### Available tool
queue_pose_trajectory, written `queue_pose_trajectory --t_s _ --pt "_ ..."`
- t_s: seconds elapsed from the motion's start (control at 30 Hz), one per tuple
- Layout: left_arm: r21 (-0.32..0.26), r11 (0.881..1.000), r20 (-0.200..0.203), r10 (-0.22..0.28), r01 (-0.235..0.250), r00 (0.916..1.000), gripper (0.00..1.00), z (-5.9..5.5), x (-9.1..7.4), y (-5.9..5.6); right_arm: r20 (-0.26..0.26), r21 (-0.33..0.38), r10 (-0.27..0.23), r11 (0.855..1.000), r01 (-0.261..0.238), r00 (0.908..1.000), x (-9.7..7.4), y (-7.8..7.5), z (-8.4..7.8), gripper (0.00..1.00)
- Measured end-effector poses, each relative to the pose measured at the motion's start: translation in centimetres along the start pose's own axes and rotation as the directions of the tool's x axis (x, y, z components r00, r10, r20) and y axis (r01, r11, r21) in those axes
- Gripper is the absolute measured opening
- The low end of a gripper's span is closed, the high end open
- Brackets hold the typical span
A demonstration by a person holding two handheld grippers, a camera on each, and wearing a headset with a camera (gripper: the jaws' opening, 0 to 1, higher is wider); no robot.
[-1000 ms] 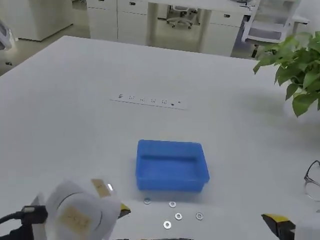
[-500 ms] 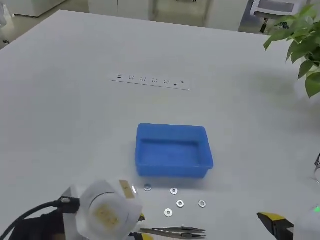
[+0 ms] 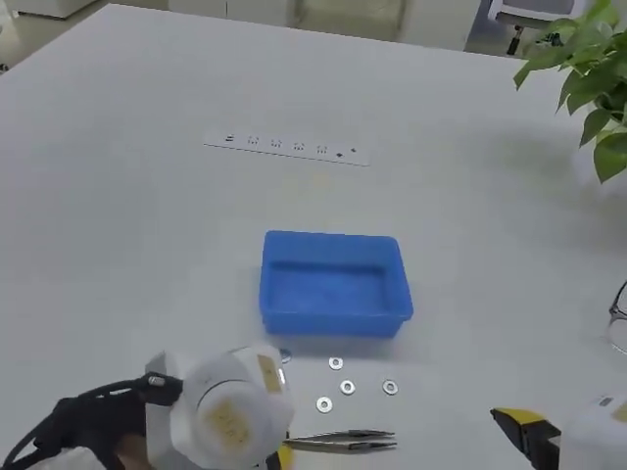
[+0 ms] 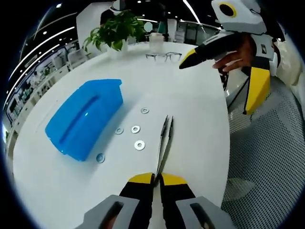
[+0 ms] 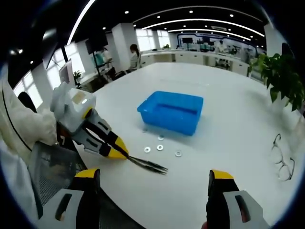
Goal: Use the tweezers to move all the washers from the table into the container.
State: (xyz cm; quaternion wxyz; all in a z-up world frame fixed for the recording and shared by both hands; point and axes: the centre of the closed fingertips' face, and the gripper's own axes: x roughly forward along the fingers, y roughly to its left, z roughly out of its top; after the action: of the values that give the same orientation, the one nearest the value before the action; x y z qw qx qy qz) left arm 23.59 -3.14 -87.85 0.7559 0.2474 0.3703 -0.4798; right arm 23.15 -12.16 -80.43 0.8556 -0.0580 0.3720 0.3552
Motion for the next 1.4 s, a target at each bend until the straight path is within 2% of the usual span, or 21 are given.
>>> queue_pose_trajectory --t_s 0.27,0.3,0.43,0.6,0.77,1.0,1.2,1.4 --pt "0.015 1.000 -0.005 0.001 -0.001 1.0000 0.00 0.0 -0.3 -0.3 0.006 -0.063 -0.019 0.998 0.019 0.9998 -0.5 0.4 1.0 0.93" --pt "0.032 0.999 0.004 0.022 -0.022 0.9998 0.00 0.3 -0.6 -0.2 0.009 -0.070 -0.018 0.997 0.019 0.9998 -0.6 0.6 1.2 0.93" --pt "0.025 0.999 0.021 0.022 -0.023 0.9995 0.00 1.0 -1.4 -0.5 0.013 -0.099 -0.012 0.995 0.013 0.9998 -0.8 1.3 1.5 0.91" --pt "0.021 0.999 0.058 0.026 -0.027 0.9980 0.00 2.4 -2.9 -1.1 0.030 -0.115 -0.006 0.993 0.009 0.9995 -1.3 2.7 2.0 0.91" --pt "0.042 0.998 0.086 0.033 -0.036 0.9957 0.00 3.6 -4.0 -1.9 0.058 -0.128 -0.006 0.992 0.013 0.9983 -1.9 3.8 2.6 0.90" --pt "0.010 0.999 0.113 0.029 -0.031 0.9931 0.00 4.4 -5.1 -2.7 0.094 -0.134 -0.023 0.990 0.035 0.9953 -3.3 4.6 2.9 0.90" --pt "-0.004 0.999 0.154 0.037 -0.037 0.9873 0.00 5.3 -6.5 -3.2 0.128 -0.129 -0.037 0.990 0.054 0.9911 -4.2 5.3 3.0 0.88" --pt "-0.001 0.999 0.196 0.043 -0.044 0.9797 0.00 6.4 -8.5 -3.4 0.155 -0.134 -0.013 0.990 0.034 0.9878 -4.7 6.6 3.2 0.82"
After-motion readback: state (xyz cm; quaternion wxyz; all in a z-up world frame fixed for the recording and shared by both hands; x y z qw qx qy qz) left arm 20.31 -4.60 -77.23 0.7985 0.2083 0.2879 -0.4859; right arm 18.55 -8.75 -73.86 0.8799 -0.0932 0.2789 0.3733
